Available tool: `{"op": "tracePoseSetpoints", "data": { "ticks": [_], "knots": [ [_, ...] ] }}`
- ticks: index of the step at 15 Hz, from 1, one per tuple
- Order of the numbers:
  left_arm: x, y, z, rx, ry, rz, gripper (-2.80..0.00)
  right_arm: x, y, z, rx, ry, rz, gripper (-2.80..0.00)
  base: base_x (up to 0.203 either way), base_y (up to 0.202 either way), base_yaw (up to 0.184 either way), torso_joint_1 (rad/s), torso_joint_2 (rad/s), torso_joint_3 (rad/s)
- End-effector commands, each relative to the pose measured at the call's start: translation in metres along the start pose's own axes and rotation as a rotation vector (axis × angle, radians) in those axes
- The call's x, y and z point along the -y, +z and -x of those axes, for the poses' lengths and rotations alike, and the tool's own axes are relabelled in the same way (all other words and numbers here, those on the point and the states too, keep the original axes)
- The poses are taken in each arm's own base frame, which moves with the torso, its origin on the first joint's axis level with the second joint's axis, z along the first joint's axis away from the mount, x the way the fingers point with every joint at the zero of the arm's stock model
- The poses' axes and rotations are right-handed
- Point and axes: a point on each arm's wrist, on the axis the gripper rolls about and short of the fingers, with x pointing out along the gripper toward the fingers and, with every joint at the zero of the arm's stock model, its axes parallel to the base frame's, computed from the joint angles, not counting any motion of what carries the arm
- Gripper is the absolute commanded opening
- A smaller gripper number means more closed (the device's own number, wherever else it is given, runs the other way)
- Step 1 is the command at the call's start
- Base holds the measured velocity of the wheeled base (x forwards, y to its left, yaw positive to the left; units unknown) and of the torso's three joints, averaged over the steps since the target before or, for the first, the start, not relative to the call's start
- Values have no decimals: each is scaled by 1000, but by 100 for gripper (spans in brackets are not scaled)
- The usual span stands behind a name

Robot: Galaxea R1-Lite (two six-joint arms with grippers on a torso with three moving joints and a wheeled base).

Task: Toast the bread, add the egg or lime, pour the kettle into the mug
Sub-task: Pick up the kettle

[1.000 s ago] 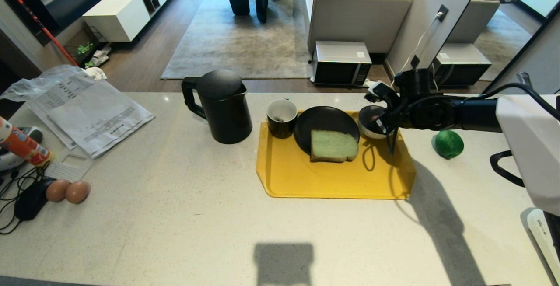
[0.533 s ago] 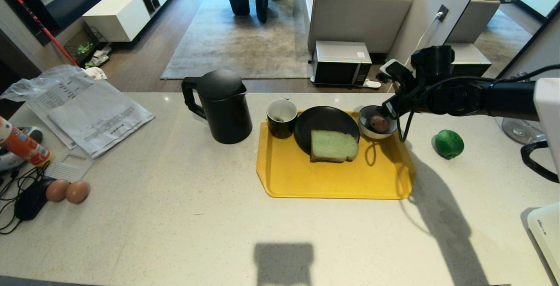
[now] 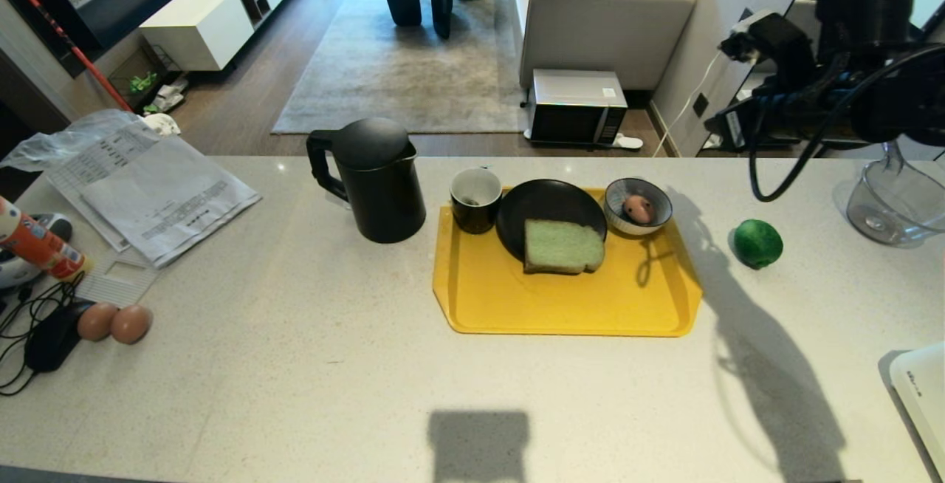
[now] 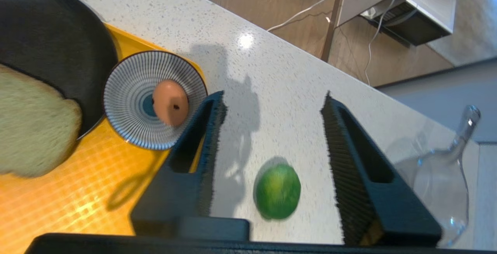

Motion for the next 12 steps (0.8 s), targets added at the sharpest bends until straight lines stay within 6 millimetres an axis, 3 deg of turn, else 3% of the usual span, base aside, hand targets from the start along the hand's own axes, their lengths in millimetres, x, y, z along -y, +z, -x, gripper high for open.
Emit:
{"op": "tracePoseSetpoints", "data": {
  "ticks": [1,6,12],
  "knots": [
    [0,-5,-1,-15,1,1,-280,20,7,65,55,-31,-49,-280,0,0,0,0,0,0],
    [0,-5,-1,-14,1,1,-280,35,-29,161,51,-70,-200,-280,0,0,0,0,0,0],
    [0,-5,-1,-14,1,1,-280,32,-79,256,118,-126,-329,-280,0,0,0,0,0,0]
  ]
}}
